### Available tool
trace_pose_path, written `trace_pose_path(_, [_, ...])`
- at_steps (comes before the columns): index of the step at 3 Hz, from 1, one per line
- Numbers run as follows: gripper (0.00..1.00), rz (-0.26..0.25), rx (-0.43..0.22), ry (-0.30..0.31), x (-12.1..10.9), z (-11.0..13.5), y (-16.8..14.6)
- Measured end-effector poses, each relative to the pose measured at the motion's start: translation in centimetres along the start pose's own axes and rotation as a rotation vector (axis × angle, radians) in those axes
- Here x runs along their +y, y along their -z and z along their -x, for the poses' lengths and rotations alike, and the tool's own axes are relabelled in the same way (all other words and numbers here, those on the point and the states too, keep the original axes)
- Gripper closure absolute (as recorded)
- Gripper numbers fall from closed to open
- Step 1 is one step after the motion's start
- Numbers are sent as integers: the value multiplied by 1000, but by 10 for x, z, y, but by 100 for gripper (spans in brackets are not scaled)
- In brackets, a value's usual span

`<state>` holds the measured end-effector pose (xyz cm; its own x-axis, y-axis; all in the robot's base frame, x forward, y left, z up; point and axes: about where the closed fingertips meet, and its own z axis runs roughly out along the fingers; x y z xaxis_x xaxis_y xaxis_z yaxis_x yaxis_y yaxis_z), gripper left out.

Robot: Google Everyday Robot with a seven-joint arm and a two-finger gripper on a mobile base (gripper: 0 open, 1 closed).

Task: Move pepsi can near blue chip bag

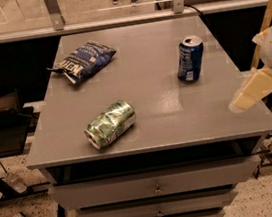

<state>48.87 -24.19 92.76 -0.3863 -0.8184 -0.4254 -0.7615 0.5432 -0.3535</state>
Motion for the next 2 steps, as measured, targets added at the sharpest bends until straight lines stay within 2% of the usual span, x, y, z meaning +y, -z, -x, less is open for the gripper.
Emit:
trace_pose_path(1, [0, -72, -54, -19, -19, 14, 0])
trace_pose_path(2, [0, -72, -54, -18, -19, 14, 0])
